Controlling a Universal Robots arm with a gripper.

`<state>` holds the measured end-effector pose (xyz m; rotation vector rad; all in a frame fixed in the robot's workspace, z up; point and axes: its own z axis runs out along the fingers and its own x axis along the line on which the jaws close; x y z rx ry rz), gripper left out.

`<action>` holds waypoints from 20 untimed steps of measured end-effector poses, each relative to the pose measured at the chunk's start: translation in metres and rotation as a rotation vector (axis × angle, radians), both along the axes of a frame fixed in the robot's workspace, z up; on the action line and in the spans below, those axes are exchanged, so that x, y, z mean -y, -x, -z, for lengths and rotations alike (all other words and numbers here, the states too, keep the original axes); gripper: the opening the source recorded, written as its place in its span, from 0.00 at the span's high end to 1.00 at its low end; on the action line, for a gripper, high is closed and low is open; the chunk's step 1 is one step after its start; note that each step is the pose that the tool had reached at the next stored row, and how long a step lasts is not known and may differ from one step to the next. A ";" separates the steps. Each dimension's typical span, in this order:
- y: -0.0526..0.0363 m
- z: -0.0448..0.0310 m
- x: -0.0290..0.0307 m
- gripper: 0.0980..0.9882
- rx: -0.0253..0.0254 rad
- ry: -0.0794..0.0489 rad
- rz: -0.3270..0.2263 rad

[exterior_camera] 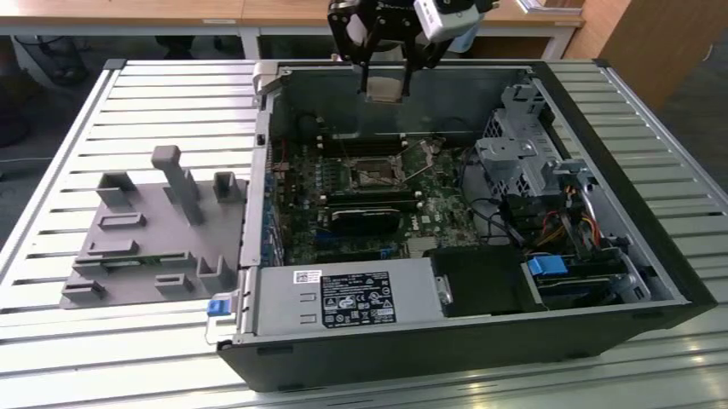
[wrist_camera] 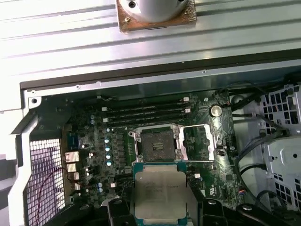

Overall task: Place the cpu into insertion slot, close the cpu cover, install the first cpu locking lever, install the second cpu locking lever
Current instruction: 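Place the cpu into insertion slot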

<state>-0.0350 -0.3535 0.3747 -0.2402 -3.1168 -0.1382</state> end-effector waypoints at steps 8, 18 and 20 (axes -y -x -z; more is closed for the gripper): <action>0.0000 0.0004 0.0000 0.52 0.0000 0.000 0.131; 0.0000 0.0009 -0.0002 0.52 0.0001 0.004 0.273; 0.0000 0.0010 -0.0003 0.52 0.0001 0.004 0.307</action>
